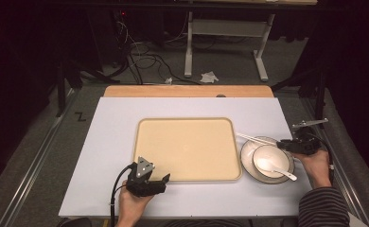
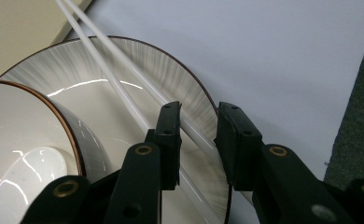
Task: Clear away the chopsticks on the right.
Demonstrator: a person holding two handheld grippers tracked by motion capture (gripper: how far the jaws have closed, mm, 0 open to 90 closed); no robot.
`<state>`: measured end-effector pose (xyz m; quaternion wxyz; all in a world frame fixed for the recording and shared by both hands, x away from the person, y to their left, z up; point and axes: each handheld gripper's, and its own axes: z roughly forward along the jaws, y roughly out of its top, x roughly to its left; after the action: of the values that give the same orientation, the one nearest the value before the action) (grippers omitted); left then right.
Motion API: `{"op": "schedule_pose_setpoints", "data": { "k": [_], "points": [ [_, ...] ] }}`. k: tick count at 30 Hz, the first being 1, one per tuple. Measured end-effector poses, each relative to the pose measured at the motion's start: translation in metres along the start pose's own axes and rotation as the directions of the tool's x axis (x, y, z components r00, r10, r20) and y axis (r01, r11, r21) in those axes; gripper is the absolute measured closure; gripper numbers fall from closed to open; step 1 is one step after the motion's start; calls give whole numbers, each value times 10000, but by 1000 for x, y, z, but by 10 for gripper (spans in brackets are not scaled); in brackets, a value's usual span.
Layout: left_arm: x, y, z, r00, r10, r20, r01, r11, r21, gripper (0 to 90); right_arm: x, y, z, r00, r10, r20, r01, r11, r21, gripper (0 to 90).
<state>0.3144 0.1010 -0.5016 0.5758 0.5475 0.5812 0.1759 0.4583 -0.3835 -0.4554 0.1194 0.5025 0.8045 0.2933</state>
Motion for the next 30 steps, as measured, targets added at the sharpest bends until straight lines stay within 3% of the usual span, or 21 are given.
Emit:
{"op": "schedule_pose_setpoints", "data": {
  "k": [16, 30],
  "points": [
    [0, 0, 0, 10000, 6, 7, -6, 10000, 3, 251, 6, 0, 4, 9992, -398, 102, 394, 9985, 372, 755],
    [0, 0, 0, 10000, -3, 10, 3, 10000, -7, 251, 9, 0, 9, 9983, -578, 37, 574, 9960, 681, 853]
  ]
}}
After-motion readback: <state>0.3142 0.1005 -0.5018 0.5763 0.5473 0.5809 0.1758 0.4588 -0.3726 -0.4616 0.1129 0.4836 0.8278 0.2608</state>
